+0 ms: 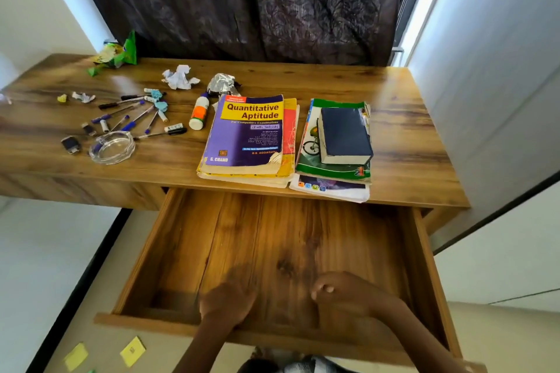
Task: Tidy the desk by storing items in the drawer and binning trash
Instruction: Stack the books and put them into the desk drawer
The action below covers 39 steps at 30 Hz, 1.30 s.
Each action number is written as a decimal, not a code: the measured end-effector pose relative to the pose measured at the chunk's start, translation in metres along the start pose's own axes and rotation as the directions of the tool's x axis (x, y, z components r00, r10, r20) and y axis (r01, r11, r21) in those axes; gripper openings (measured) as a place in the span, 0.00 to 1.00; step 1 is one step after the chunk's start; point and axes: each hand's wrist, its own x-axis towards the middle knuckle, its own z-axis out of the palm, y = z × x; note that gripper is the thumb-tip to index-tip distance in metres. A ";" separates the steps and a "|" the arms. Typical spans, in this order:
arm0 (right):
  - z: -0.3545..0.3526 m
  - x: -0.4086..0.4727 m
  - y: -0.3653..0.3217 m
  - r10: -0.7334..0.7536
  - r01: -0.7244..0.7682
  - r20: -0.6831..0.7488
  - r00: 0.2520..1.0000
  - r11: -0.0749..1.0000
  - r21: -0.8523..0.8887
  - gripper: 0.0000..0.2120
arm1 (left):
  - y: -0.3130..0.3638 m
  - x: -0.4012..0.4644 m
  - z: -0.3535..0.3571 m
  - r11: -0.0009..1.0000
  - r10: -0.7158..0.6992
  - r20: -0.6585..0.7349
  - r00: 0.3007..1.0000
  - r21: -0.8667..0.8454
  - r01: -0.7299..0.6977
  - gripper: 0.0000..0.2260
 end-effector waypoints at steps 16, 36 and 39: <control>-0.149 0.069 -0.040 0.008 -0.199 -0.883 0.469 0.975 -0.097 0.22 | 0.145 0.018 -0.089 0.816 0.321 -0.551 0.770 -0.251 -0.521 0.18; -0.187 0.088 0.023 0.203 -0.414 -0.946 0.254 0.907 0.084 0.40 | 0.236 0.106 -0.163 0.906 0.262 -0.227 0.938 -0.277 -0.320 0.43; -0.191 0.075 0.040 0.296 -0.392 -0.934 0.199 0.898 0.201 0.40 | 0.242 0.104 -0.167 0.911 0.219 -0.200 0.955 -0.310 -0.274 0.47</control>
